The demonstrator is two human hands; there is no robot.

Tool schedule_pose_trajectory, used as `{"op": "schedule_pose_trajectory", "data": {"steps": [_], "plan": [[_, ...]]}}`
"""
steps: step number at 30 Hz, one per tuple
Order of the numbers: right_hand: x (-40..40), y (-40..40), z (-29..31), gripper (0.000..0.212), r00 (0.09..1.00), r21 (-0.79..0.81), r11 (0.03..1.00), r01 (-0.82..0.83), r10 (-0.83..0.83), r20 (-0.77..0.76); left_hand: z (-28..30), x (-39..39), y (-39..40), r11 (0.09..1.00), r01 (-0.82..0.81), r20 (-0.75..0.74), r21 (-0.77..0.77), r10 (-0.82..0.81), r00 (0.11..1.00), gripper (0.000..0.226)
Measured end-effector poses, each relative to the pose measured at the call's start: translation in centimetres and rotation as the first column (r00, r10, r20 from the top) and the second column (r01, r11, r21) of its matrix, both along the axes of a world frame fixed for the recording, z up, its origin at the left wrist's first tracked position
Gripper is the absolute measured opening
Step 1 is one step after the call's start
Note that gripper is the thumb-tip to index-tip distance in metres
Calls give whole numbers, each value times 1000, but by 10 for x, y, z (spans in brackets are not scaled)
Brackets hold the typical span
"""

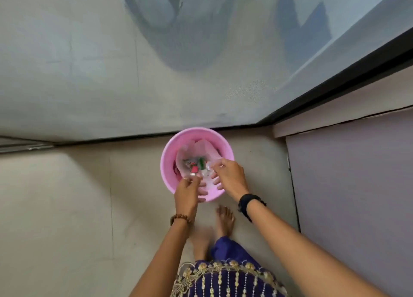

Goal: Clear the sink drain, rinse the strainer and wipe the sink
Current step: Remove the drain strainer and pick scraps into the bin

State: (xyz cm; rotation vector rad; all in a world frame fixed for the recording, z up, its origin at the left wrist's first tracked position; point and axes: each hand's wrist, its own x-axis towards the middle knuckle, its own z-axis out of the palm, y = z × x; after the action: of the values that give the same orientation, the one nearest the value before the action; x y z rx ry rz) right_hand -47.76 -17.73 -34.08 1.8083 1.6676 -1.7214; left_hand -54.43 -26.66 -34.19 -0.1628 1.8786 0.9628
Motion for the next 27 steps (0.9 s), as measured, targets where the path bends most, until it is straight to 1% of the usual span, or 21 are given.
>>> {"op": "schedule_pose_trajectory", "data": {"steps": [1, 3, 6, 9, 11, 13, 16, 18, 21, 24, 25, 26, 27], "plan": [[1, 1, 20, 17, 993, -50, 994, 100, -103, -54, 19, 3, 4, 998, -60, 57, 27, 59, 997, 17], [7, 6, 73, 14, 949, -133, 957, 257, -276, -155, 69, 7, 17, 987, -144, 160, 72, 131, 978, 23], [20, 17, 168, 20, 841, -228, 887, 402, -456, -292, 159, 17, 42, 960, -212, 277, 185, 156, 948, 40], [44, 32, 276, 24, 679, -353, 806, 475, -591, -437, 264, 32, 66, 908, -206, 377, 366, 58, 924, 48], [64, 37, 340, 24, 572, -406, 784, 469, -620, -537, 327, 47, 78, 843, -202, 442, 499, -47, 896, 47], [94, 42, 403, 24, 464, -412, 771, 486, -627, -626, 390, 69, 89, 770, -178, 466, 612, -169, 869, 46], [146, 39, 477, 25, 295, -421, 731, 537, -631, -718, 462, 112, 98, 687, -109, 450, 718, -339, 826, 45], [189, 35, 512, 26, 182, -426, 687, 589, -626, -758, 499, 150, 104, 648, -15, 407, 761, -459, 790, 43], [255, 26, 545, 24, 66, -412, 591, 693, -621, -781, 533, 213, 115, 583, 169, 313, 795, -633, 708, 41], [329, 24, 558, 13, -83, -426, 444, 788, -609, -788, 548, 288, 139, 504, 292, 274, 813, -773, 573, 40], [354, 25, 558, 13, -119, -426, 388, 817, -609, -784, 550, 315, 149, 469, 345, 247, 813, -815, 524, 40], [376, 28, 556, 17, -132, -411, 337, 847, -616, -777, 549, 338, 158, 427, 428, 194, 797, -851, 487, 40], [403, 33, 551, 22, -126, -379, 282, 881, -632, -765, 545, 366, 170, 367, 544, 108, 754, -887, 449, 40]]}}
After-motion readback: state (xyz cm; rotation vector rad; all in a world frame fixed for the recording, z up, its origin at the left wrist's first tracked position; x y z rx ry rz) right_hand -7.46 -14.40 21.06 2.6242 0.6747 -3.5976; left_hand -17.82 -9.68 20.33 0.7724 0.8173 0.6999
